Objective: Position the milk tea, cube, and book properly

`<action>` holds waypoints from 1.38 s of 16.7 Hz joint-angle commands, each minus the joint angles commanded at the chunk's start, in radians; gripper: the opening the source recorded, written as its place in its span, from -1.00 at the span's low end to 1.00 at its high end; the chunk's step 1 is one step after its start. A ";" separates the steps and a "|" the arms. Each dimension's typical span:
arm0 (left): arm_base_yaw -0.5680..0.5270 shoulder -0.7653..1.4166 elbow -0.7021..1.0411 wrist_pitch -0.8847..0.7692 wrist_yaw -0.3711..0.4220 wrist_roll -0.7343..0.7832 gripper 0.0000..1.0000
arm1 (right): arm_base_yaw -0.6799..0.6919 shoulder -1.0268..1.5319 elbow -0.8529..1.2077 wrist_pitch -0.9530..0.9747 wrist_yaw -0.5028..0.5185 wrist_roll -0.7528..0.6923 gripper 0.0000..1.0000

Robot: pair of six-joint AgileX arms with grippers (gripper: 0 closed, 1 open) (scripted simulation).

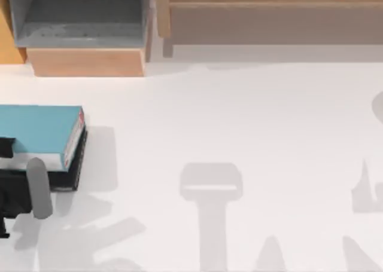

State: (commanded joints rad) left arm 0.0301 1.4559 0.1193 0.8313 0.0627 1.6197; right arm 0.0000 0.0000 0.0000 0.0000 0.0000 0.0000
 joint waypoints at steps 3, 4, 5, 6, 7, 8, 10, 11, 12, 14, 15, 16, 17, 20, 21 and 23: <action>0.002 0.036 0.003 0.017 0.000 -0.002 -1.00 | 0.000 0.000 0.000 0.000 0.000 0.000 1.00; 0.002 0.039 0.003 0.018 0.000 -0.003 -1.00 | 0.000 0.000 0.000 0.000 0.000 0.000 1.00; 0.002 0.039 0.003 0.018 0.000 -0.003 -1.00 | 0.000 0.000 0.000 0.000 0.000 0.000 1.00; 0.002 0.039 0.003 0.018 0.000 -0.003 -1.00 | 0.000 0.000 0.000 0.000 0.000 0.000 1.00; 0.002 0.039 0.003 0.018 0.000 -0.003 -1.00 | 0.000 0.000 0.000 0.000 0.000 0.000 1.00; 0.002 0.039 0.003 0.018 0.000 -0.003 -0.85 | 0.000 0.000 0.000 0.000 0.000 0.000 1.00; 0.002 0.039 0.003 0.018 0.000 -0.003 -0.55 | 0.000 0.000 0.000 0.000 0.000 0.000 1.00; 0.002 0.039 0.003 0.018 0.000 -0.003 -0.40 | 0.000 0.000 0.000 0.000 0.000 0.000 1.00; 0.002 0.039 0.003 0.018 0.000 -0.003 -0.25 | 0.000 0.000 0.000 0.000 0.000 0.000 1.00; 0.002 0.039 0.003 0.018 0.000 -0.003 0.06 | 0.000 0.000 0.000 0.000 0.000 0.000 1.00; 0.002 0.039 0.003 0.018 0.000 -0.003 0.21 | 0.000 0.000 0.000 0.000 0.000 0.000 1.00; 0.002 0.039 0.003 0.018 0.000 -0.003 0.36 | 0.000 0.000 0.000 0.000 0.000 0.000 1.00; 0.002 0.039 0.003 0.018 0.000 -0.003 0.51 | 0.000 0.000 0.000 0.000 0.000 0.000 1.00; 0.002 0.039 0.003 0.018 0.000 -0.003 0.96 | 0.000 0.000 0.000 0.000 0.000 0.000 1.00; 0.002 0.039 0.003 0.018 0.000 -0.003 1.00 | 0.000 0.000 0.000 0.000 0.000 0.000 1.00; 0.002 0.039 0.003 0.018 0.000 -0.003 1.00 | 0.000 0.000 0.000 0.000 0.000 0.000 1.00</action>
State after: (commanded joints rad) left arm 0.0320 1.4948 0.1223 0.8495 0.0628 1.6170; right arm 0.0000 0.0000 0.0000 0.0000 0.0000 0.0000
